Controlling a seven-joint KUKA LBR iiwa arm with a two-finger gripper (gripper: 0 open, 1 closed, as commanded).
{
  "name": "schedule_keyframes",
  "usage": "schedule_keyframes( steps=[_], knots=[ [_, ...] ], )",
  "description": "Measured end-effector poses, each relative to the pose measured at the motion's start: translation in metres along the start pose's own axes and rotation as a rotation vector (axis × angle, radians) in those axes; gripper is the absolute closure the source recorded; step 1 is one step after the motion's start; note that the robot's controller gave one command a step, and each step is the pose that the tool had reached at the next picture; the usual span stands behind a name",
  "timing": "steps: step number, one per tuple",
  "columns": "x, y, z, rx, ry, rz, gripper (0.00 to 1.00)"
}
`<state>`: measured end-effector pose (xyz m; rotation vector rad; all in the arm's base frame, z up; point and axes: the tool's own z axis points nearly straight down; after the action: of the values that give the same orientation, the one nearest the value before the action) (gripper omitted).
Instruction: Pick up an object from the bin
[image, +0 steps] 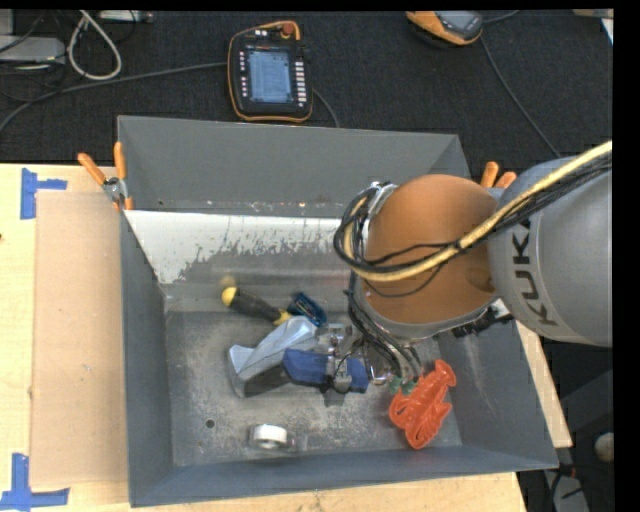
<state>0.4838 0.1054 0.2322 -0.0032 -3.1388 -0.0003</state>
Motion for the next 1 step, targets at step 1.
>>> schedule_keyframes(
  steps=[1],
  knots=[
    [0.0051,-0.0080,-0.0844,-0.001,-0.005,0.000,0.00]
  ],
)
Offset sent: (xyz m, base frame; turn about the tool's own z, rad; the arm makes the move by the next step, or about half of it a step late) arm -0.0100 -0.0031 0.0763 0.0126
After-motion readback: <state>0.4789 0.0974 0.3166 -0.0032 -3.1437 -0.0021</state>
